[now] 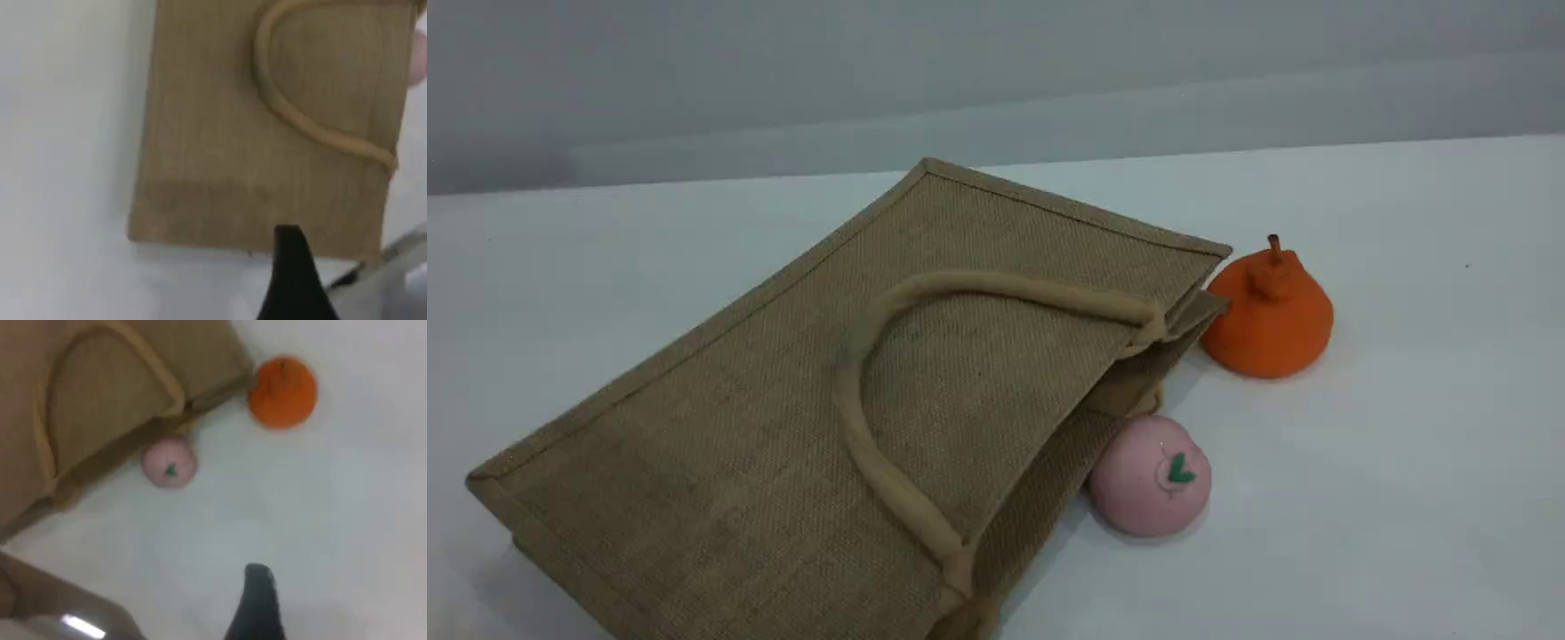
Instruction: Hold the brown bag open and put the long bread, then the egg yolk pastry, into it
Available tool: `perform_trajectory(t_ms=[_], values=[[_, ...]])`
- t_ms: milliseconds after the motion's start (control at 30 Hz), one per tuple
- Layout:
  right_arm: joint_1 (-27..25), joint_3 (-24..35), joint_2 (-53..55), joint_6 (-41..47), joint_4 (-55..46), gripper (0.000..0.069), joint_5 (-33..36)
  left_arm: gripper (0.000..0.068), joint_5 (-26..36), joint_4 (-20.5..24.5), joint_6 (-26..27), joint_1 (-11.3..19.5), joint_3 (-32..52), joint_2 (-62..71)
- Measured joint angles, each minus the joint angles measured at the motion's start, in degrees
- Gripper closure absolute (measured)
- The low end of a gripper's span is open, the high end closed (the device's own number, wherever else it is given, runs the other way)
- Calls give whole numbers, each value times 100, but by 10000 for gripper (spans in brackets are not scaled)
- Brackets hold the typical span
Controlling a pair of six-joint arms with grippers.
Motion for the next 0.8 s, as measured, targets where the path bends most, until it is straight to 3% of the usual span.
perform_trajectory(t_ms=[167, 400, 567, 800], values=[[0, 472, -1273, 182, -204, 175, -30, 280, -238, -58, -124, 0, 911, -605], [0, 1766, -3310, 671, -265, 175, -436, 281, -307, -3, -208, 0, 2023, -1821], [0, 2563, -4613, 671, -510, 175, -837, 281, -741, 8, -208, 0, 2680, -3061], [0, 3237, -4931, 789, -354, 175, -800, 281, -1071, 453, -418, 0, 3355, -4738]])
